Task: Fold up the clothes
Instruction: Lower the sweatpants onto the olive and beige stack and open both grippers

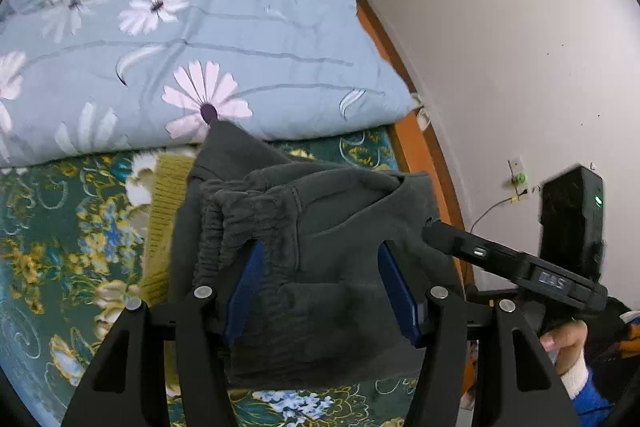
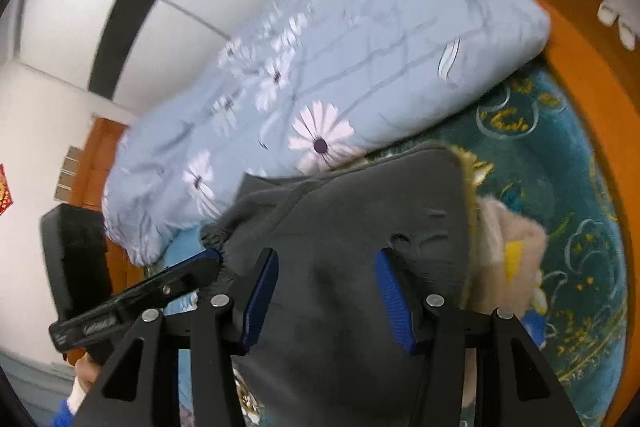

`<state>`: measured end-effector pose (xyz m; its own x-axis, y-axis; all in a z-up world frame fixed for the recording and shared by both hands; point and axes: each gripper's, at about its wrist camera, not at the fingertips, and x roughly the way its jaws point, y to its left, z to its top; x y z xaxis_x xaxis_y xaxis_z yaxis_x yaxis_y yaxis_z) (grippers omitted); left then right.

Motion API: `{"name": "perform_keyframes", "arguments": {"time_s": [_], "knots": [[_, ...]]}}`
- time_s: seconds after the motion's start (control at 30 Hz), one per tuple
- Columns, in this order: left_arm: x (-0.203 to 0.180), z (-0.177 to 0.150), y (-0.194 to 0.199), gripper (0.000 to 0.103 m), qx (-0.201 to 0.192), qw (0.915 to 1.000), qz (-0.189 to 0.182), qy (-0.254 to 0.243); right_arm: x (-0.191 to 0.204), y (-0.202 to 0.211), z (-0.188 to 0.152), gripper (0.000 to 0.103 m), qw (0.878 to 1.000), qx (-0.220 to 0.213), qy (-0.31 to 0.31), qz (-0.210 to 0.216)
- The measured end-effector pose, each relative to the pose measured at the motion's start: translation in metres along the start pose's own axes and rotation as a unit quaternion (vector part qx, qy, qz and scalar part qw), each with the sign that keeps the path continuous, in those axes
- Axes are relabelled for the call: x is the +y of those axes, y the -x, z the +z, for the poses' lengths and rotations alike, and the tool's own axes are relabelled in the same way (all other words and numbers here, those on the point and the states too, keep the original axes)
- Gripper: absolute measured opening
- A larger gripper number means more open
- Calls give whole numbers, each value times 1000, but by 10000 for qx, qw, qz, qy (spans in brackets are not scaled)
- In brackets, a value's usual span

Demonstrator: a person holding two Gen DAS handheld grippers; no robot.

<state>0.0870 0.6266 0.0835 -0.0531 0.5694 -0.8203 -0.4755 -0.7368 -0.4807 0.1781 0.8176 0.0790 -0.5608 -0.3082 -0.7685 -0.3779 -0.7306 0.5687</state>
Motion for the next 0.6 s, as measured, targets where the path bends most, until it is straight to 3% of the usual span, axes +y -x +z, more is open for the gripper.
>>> {"name": "perform_keyframes", "arguments": {"time_s": [0.07,0.13,0.23,0.33,0.5,0.6], "knots": [[1,-15,16,61,-152,9997,-158,117,8,27,-19,55,9994,-297,149,5],[2,-30,26,61,-99,9986,-513,63,13,38,-42,54,9992,-298,225,105],[1,-46,18,61,68,9990,-428,-119,21,34,-71,55,9984,-133,548,-76],[11,-47,-1,61,239,9988,-431,82,17,15,-76,55,9979,1,554,-345],[35,-40,-17,61,196,9935,-814,766,9,-11,-68,55,9966,268,381,-685],[26,-39,-22,61,276,9961,-661,511,3,-20,-65,56,9960,343,224,-795]]}}
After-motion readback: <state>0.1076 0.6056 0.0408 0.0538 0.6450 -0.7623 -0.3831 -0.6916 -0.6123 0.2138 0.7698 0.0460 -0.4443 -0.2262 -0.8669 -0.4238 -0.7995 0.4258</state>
